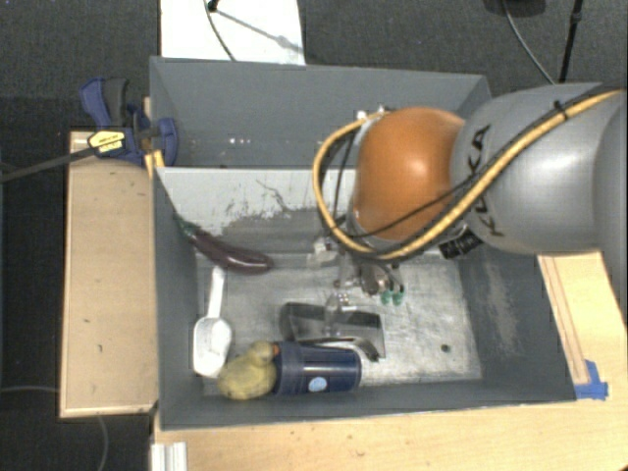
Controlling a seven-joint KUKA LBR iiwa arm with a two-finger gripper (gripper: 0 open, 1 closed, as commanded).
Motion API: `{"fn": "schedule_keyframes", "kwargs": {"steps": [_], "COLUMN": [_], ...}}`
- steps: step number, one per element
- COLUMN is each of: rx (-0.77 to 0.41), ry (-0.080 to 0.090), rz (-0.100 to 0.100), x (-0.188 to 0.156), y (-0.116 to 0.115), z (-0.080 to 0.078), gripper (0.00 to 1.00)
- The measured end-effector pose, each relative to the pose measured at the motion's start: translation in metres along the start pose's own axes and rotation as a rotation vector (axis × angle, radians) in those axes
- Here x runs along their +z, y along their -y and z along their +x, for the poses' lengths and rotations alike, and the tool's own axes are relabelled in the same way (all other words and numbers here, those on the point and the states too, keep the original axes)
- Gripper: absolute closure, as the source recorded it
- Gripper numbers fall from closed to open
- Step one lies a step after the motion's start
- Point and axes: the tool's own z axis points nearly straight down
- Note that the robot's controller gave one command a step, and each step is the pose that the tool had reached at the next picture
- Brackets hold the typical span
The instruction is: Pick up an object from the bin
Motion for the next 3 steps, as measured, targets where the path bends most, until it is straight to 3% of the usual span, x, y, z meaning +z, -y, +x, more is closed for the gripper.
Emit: {"fn": "schedule_keyframes", "kwargs": {"steps": [1,2,3], "rx": [-0.011,-0.01,-0.344], "ry": [0.005,0.005,-0.014], "rz": [0.001,0.001,0.0], "x": [0.088,0.088,-0.05], "y": [-0.009,-0.009,-0.03], "z": [0.004,0.004,-0.001], "gripper": [1.0,1.0,1.0]}}
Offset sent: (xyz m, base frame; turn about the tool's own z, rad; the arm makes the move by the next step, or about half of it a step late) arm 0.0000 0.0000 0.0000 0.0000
